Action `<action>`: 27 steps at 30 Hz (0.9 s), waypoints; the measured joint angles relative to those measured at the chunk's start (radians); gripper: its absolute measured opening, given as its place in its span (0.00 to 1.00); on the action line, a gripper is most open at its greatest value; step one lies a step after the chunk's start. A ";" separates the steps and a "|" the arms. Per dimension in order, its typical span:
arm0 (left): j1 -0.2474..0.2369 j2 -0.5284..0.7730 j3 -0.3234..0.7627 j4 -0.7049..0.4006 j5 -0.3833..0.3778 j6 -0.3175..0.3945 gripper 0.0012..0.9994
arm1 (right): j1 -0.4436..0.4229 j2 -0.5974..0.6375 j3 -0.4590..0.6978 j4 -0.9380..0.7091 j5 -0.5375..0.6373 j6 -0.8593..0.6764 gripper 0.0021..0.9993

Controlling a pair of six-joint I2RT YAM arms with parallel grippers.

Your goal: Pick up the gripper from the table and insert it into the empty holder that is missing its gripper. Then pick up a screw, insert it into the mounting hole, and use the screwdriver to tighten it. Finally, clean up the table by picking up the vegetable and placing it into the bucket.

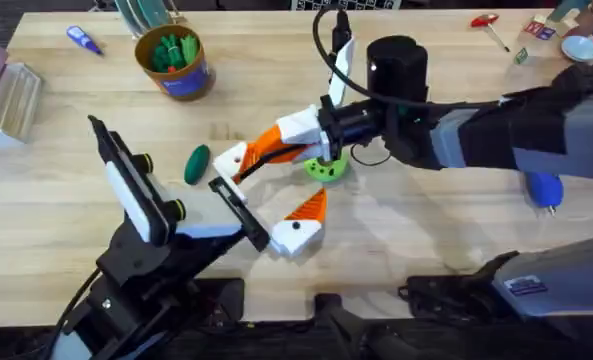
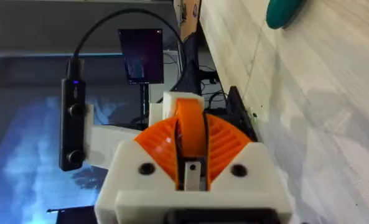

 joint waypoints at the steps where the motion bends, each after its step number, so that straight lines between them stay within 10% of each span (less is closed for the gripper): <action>1: 0.000 0.000 0.000 0.001 0.006 0.002 0.99 | 0.000 0.000 0.000 0.000 -0.001 -0.001 0.22; 15: -0.013 0.000 0.000 0.008 0.075 0.032 0.99 | -0.016 0.018 0.000 -0.008 -0.054 -0.026 0.55; 27: -0.029 0.000 0.000 0.012 0.154 0.032 0.99 | -0.066 0.018 0.000 -0.005 -0.087 -0.029 0.58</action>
